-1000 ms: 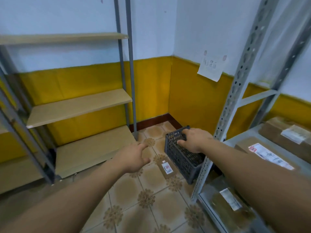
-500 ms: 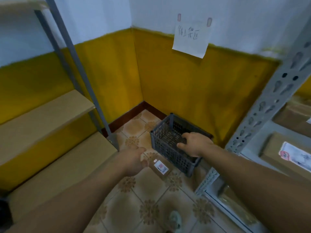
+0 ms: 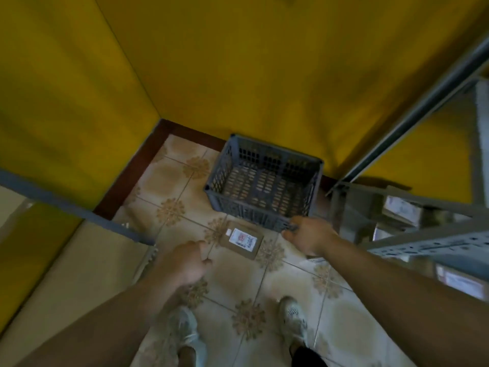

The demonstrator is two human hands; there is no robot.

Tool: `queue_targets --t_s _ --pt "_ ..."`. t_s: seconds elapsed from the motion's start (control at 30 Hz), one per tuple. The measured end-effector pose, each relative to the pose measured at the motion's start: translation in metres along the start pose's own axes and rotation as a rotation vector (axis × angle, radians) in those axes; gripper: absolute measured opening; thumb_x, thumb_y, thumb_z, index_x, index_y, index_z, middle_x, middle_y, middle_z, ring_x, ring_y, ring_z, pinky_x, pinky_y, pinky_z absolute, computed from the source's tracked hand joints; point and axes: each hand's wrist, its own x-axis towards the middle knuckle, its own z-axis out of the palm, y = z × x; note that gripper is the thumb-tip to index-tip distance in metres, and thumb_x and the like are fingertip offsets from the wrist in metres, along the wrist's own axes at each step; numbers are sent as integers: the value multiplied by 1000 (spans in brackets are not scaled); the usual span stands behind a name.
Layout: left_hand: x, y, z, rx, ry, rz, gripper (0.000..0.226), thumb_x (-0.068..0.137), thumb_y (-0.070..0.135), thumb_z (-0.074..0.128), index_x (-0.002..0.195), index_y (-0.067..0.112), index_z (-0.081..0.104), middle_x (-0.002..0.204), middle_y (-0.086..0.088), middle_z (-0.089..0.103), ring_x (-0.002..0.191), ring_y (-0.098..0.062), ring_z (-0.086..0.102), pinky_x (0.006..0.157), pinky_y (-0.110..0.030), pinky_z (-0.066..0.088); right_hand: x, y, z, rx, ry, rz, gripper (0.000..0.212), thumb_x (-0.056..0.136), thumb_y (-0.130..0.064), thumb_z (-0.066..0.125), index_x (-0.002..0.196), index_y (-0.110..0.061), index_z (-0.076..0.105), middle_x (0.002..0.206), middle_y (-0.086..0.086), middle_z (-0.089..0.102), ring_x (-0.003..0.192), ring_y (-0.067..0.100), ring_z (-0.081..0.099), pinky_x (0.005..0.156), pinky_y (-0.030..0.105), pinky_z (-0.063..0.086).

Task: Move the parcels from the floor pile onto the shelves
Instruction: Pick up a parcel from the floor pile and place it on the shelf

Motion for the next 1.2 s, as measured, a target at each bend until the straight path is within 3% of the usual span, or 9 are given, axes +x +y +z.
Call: queue_targets --t_s 0.27,0.5,0.6,0.7,0.8,0.87,0.93,1.07,1.2 --pt "233 -83 62 -155 -35 -25 55 96 44 51 145 23 39 149 -3 44 128 -24 48 99 -30 39 192 -7 142 317 -39 229 54 96 -48 55 139 -16 50 141 11 53 124 27 53 101 29 43" --pt "401 -118 190 -271 -85 -118 62 93 44 56 147 17 38 150 -8 42 130 -27 47 103 -31 41 377 18 268 241 -86 196 63 96 -46 54 148 -14 37 148 14 46 132 30 47 104 33 41" --pt "440 -123 229 -341 -98 -147 59 94 42 56 146 20 38 145 -8 47 116 -24 56 87 -28 45 427 28 299 163 -56 153 67 95 -42 59 149 -12 33 144 18 47 129 33 48 98 35 43" --pt "474 -129 262 -460 -65 -181 62 93 39 60 146 21 35 128 -4 56 82 -10 56 70 -26 45 469 39 333 56 -5 104 82 90 -45 66 154 -17 23 154 17 31 140 35 32 108 41 37" --pt "493 -133 283 -615 -20 -193 70 90 34 64 149 24 28 137 -1 51 103 -14 55 83 -29 46 490 48 359 -35 -18 82 106 83 -52 72 157 -24 2 163 12 9 147 38 13 115 51 28" --pt "497 -132 291 -675 -37 -188 72 82 38 69 144 27 36 133 6 54 116 -17 56 92 -32 47 493 52 371 -73 -3 71 112 79 -53 75 157 -24 -1 158 15 19 142 40 24 110 50 34" --pt "501 -131 298 -721 -72 -176 74 67 42 73 134 25 47 121 5 64 108 -15 63 91 -28 50 490 54 379 -127 18 66 115 77 -56 75 156 -25 -1 148 19 32 131 41 37 102 47 38" --pt "501 -117 301 -845 -55 -174 40 90 3 60 122 22 46 88 13 62 73 6 56 53 -3 42 479 59 388 -184 -1 94 122 68 -70 74 154 -30 -4 139 22 43 124 41 46 99 46 40" --pt "491 -104 298 -936 -91 -206 68 93 1 56 145 30 22 103 13 59 108 -12 58 73 -14 49 463 61 393 140 -70 107 93 76 -58 75 148 -28 24 132 10 58 121 35 52 97 42 46"
